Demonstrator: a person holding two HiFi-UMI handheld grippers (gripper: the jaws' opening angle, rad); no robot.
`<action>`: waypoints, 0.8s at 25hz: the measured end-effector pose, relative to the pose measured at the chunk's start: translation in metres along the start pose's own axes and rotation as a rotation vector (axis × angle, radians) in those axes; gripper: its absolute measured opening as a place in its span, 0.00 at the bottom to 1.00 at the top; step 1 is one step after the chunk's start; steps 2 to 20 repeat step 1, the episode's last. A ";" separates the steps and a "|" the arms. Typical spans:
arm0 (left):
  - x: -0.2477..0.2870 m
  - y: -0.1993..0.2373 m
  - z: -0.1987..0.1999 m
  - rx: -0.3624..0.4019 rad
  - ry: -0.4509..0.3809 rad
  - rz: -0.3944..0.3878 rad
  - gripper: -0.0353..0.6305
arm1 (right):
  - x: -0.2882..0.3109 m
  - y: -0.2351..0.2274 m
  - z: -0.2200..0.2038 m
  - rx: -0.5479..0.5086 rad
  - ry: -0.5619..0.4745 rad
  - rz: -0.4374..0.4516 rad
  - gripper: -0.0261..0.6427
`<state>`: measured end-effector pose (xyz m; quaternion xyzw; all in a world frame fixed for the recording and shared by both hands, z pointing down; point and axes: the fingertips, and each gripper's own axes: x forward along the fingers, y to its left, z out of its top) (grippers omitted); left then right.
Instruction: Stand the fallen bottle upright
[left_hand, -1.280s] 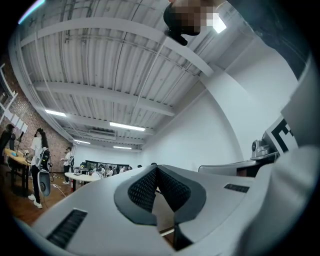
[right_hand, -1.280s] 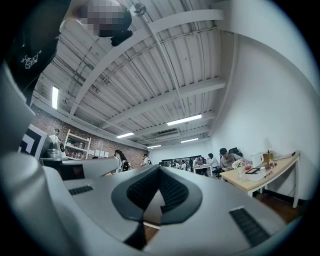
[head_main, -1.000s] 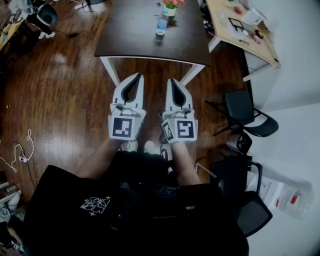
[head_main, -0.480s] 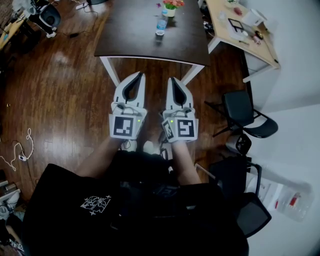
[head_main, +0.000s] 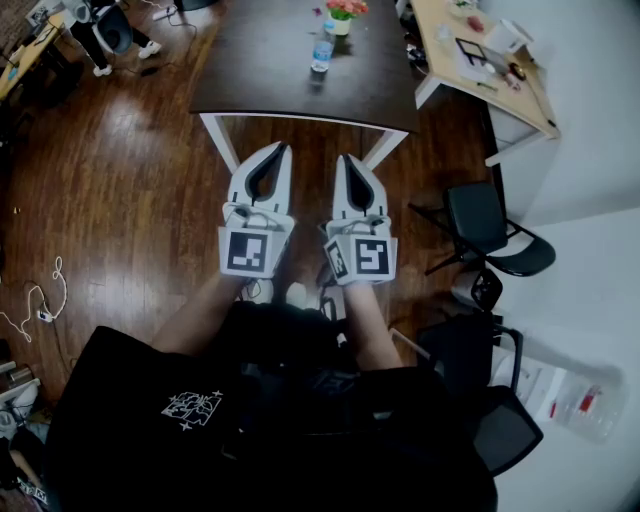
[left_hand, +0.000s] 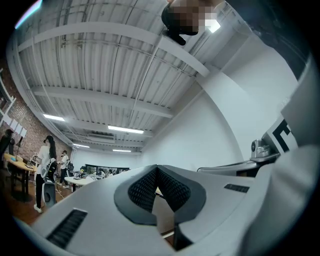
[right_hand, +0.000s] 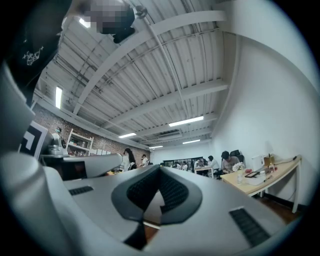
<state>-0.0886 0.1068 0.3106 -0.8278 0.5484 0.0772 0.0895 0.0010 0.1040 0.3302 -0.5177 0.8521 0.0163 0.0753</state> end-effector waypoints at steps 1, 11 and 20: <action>0.000 0.000 0.000 -0.001 -0.003 0.001 0.03 | -0.001 0.000 0.000 0.000 0.001 0.000 0.06; 0.000 0.000 0.000 -0.001 -0.003 0.001 0.03 | -0.001 0.000 0.000 0.000 0.001 0.000 0.06; 0.000 0.000 0.000 -0.001 -0.003 0.001 0.03 | -0.001 0.000 0.000 0.000 0.001 0.000 0.06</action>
